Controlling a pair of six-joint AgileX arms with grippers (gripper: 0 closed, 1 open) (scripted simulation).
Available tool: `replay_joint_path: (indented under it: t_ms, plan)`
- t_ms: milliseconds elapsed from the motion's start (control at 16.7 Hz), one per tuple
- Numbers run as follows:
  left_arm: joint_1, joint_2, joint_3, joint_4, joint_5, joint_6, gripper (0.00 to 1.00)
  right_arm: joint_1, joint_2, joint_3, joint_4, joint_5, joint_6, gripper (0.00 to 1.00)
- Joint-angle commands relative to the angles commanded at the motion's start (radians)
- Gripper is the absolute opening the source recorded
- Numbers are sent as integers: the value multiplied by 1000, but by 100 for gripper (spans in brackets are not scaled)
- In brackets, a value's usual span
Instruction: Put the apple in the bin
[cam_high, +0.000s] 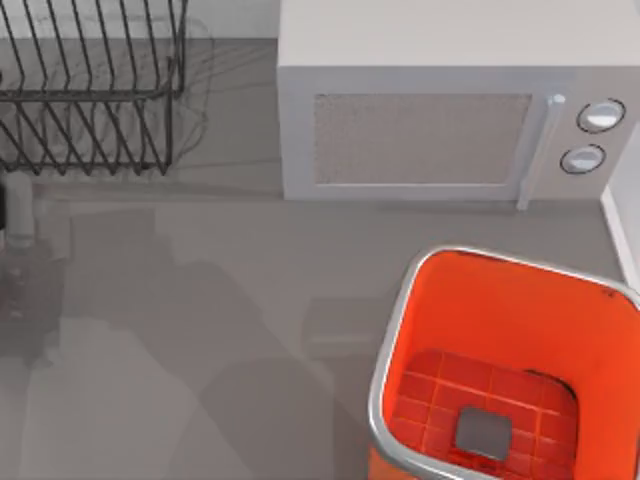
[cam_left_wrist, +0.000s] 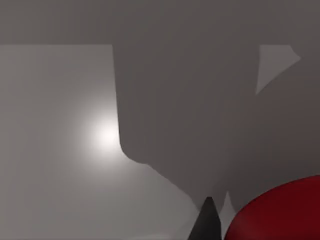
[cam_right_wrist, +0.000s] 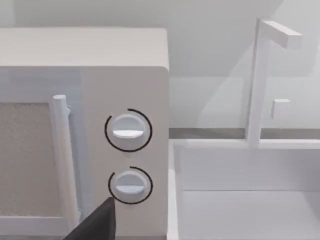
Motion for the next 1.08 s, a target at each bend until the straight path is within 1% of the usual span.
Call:
replay_joint_path:
  t_ms: [120,180,240,360,540,720,840,960,1080]
  plan:
    - [0,0,0,0,0,0,0,0,0,0,0,0,0,100]
    - [-4,-20,-9,-36,5,-18,0,0,0,0,0,0,0,100]
    - [-4,-20,-6,-38,5,-18,0,0,0,0,0,0,0,100]
    - [-4,-29,29,-74,3,-18,0,0,0,0,0,0,0,100]
    - [-6,-51,138,-205,3,-13,0,0,0,0,0,0,0,100]
    - [-7,-83,268,-404,4,-15,0,0,0,0,0,0,0,100]
    - [-7,-108,349,-509,4,-20,0,0,0,0,0,0,0,100]
    - [-8,-130,409,-572,4,-23,0,0,0,0,0,0,0,100]
    - [-9,-138,429,-593,4,-24,0,0,0,0,0,0,0,100]
